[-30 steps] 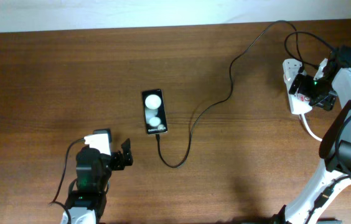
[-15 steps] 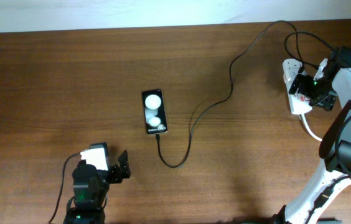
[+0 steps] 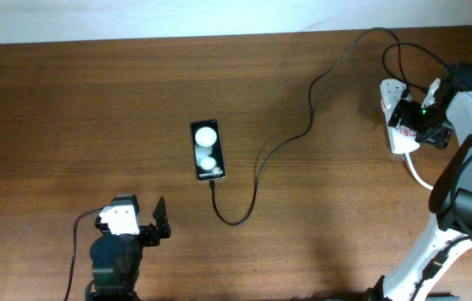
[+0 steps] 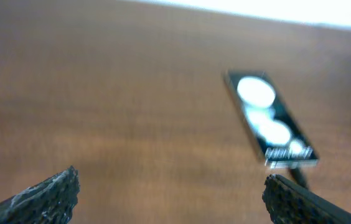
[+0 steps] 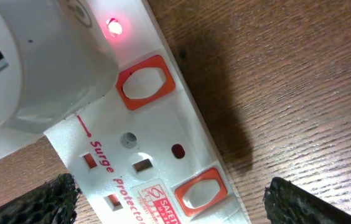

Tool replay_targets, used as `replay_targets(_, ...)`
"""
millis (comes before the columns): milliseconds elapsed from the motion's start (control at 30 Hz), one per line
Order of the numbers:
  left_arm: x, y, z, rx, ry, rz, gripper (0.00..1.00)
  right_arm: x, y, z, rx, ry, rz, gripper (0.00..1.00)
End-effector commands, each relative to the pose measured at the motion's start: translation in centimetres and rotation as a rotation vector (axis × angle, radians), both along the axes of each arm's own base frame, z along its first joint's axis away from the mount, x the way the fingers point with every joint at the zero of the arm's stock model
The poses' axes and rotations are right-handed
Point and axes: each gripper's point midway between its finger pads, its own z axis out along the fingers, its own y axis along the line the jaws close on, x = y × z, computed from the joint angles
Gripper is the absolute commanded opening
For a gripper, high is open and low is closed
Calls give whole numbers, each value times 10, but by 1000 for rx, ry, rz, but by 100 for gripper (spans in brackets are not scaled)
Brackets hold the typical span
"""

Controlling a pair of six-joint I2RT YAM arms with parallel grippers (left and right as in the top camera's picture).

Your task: Plug charger to phone and switch on socket

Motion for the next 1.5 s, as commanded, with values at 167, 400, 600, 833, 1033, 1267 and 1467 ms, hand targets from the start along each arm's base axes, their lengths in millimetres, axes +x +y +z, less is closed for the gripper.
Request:
replay_targets(167, -3, 4, 62, 57, -276, 4, 99, -6, -1, -8, -16, 31, -2, 99)
replay_targets(400, -3, 4, 64, 76, -286, 4, 99, -6, -1, -8, -16, 31, -2, 99)
replay_targets(600, -3, 4, 64, 76, -285, 4, 99, -6, -1, -8, -16, 31, -2, 99)
replay_targets(833, -3, 4, 64, 76, -285, 4, 99, -6, -1, -8, -16, 31, -2, 99)
replay_targets(1033, -3, 4, 64, 77, -285, 4, 99, -6, -1, -8, -16, 31, -2, 99)
replay_targets(1267, -3, 4, 64, 76, -285, 4, 99, -6, -1, -8, -16, 31, -2, 99)
replay_targets(1467, -3, 4, 64, 76, -285, 4, 99, -6, -1, -8, -16, 31, -2, 99)
